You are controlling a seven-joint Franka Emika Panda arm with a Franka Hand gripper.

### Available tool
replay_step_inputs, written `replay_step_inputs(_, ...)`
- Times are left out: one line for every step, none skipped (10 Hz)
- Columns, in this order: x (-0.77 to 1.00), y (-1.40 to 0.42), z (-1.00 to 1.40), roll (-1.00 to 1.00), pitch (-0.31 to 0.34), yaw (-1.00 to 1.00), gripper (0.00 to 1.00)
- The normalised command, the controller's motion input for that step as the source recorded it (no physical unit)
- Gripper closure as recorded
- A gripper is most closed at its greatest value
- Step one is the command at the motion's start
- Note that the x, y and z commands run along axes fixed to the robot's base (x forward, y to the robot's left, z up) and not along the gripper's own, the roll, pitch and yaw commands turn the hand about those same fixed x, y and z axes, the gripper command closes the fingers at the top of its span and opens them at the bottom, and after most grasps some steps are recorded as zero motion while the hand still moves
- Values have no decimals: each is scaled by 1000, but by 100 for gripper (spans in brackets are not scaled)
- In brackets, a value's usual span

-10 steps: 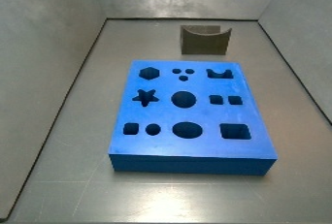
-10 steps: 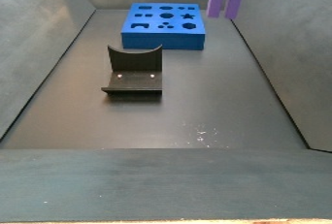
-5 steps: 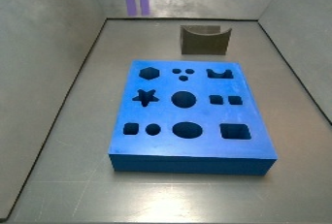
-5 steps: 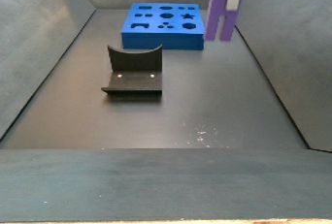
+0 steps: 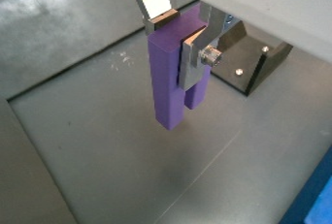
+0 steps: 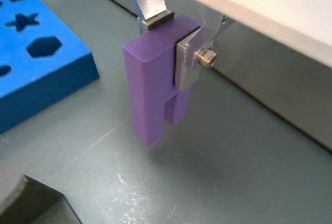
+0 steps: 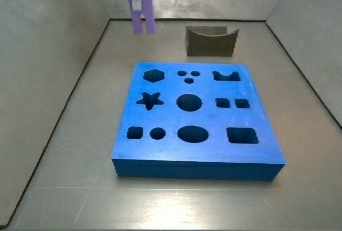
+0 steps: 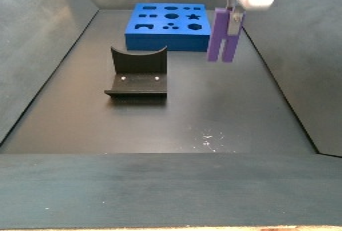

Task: Pick up the double-square object. Move up. Rotate the double-square object. Place the double-square object on the fixture. Regrasp the double-square object. Move to above the board. Insert the double-square object.
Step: Rotate the double-square object.

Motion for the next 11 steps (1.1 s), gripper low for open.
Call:
replay_step_inputs(25, 18, -1000, 50, -56, 18, 100)
replay_step_inputs(23, 18, -889, 53, -55, 18, 100)
replay_step_inputs(21, 17, -758, 57, -54, 18, 100)
replay_step_inputs(22, 16, -629, 60, -53, 17, 100)
replay_step_inputs(25, 16, -458, 64, -50, 17, 100)
replay_step_inputs(29, 16, -334, 67, -46, 17, 100)
replay_step_inputs(23, 13, -221, 69, -30, 15, 100)
replay_step_inputs(23, 13, -221, 69, -30, 15, 100)
replay_step_inputs(0, 0, 0, 0, 0, 0, 0)
replay_step_inputs(0, 0, 1000, 0, 0, 0, 0)
replay_step_inputs(-16, -2, 1000, -2, 16, 0, 0)
